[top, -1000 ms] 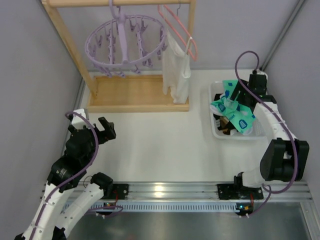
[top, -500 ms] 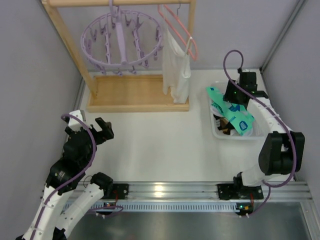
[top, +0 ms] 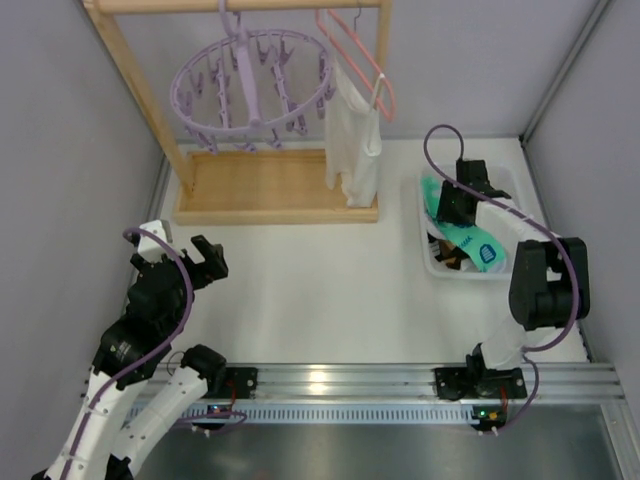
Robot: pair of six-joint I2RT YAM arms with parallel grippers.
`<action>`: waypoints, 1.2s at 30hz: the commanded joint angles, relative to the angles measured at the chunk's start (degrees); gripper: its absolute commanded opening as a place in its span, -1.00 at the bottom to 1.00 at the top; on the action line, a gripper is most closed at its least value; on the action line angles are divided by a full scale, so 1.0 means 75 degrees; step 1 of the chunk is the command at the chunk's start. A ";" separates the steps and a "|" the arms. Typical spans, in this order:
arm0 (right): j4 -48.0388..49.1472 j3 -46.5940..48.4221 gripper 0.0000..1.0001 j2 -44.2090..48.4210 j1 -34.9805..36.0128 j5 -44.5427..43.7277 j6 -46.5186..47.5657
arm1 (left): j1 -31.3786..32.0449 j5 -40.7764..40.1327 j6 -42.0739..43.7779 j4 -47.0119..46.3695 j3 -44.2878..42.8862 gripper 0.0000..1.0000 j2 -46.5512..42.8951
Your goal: Remove the socks clipped to the hanger
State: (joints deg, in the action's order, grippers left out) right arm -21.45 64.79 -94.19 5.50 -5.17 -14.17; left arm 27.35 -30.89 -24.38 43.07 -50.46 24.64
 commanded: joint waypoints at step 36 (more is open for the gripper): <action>-0.3313 0.0185 0.99 0.8151 0.0251 -0.0892 0.0741 | -0.2792 0.3299 0.0953 -0.1453 -0.0012 0.96 0.2234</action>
State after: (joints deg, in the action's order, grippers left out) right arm -37.63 65.47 -34.94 7.38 -11.53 -10.31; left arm 8.10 -15.09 -20.10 37.93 -51.57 42.92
